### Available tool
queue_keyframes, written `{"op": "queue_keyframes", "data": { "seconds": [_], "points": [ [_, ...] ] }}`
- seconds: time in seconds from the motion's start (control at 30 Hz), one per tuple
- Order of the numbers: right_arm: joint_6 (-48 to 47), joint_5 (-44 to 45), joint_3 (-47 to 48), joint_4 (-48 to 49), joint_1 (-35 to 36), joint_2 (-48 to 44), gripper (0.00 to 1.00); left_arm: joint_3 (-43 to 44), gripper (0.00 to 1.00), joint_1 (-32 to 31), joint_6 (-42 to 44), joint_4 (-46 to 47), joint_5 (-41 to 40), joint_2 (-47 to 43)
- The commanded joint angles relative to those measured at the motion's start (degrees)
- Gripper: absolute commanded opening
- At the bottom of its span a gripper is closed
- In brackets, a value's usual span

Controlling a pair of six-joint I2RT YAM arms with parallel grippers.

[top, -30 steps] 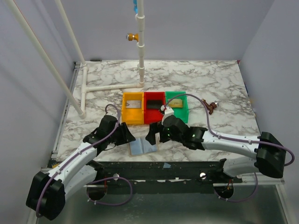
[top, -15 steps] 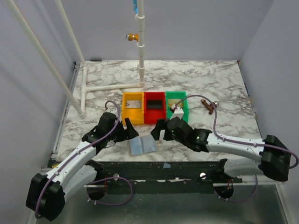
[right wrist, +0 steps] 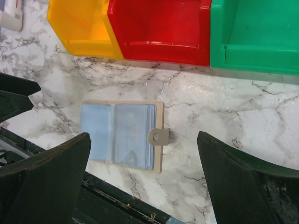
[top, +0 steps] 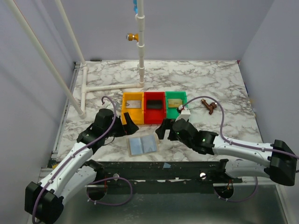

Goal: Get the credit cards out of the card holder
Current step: Close the card holder at the corner of the board.

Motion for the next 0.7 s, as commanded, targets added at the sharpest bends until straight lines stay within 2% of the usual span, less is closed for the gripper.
{"op": "queue_keyframes", "data": {
  "seconds": [0.0, 0.27, 0.43, 0.67],
  "points": [
    [-1.6, -0.3, -0.9, 1.9, 0.1, 1.6, 1.0, -0.3, 0.99, 0.1, -0.1, -1.5, -1.4, -0.1],
    [3.3, -2.8, -1.3, 2.4, 0.1, 4.7, 1.0, -2.3, 0.98, 0.7, -1.7, -0.8, 0.0, 0.0],
    [2.4, -6.1, -1.7, 3.7, 0.5, 5.6, 1.0, -4.5, 0.98, 1.7, -2.1, 0.3, 1.2, -0.5],
    [2.5, 0.6, 3.5, -1.2, 7.4, 10.8, 1.0, -6.7, 0.98, 2.6, -3.4, 0.7, 1.4, 0.1]
  ]
}}
